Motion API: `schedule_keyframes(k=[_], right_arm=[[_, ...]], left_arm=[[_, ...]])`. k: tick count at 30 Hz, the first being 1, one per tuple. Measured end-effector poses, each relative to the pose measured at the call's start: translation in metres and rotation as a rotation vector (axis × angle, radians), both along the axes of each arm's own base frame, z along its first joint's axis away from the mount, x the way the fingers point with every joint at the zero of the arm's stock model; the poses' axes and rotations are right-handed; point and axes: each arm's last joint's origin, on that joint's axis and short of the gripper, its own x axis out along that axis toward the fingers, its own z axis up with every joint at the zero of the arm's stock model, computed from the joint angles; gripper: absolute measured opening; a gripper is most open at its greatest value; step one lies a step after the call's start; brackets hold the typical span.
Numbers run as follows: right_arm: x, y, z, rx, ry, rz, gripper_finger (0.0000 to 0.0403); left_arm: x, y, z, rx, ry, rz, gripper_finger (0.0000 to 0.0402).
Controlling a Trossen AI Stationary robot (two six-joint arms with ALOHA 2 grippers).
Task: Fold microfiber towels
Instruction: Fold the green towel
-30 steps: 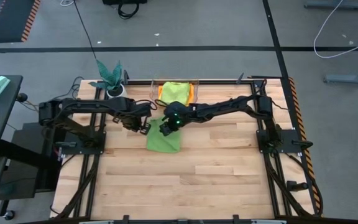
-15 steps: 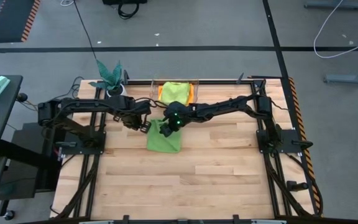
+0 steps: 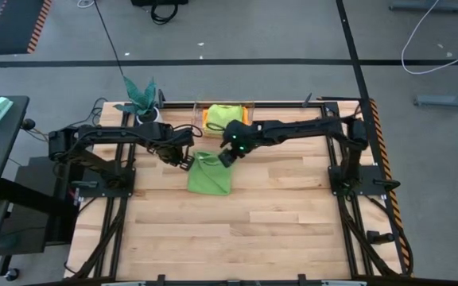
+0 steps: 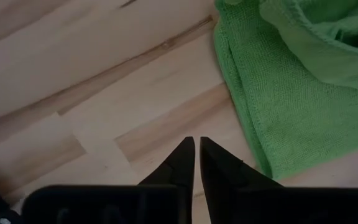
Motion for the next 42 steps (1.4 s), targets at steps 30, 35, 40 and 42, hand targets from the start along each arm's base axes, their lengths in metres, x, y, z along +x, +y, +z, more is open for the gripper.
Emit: schedule_keyframes(k=[30, 35, 40, 42], right_arm=[[-0.029, 0.009, -0.062, 0.087, 0.059, -0.093, 0.0002], [-0.024, 0.005, -0.082, 0.129, 0.094, -0.083, 0.0001], [-0.009, 0.017, -0.086, 0.143, 0.067, -0.022, 0.0001], [-0.004, 0.023, -0.08, 0.138, 0.043, -0.002, 0.0001]], left_arm=[[0.008, 0.004, 0.002, 0.027, -0.088, -0.012, 0.0036], [0.008, 0.004, 0.002, 0.026, -0.09, -0.006, 0.0037], [0.008, 0.004, 0.002, 0.019, -0.094, 0.02, 0.004], [0.008, 0.004, 0.002, 0.017, -0.094, 0.031, 0.0037]])
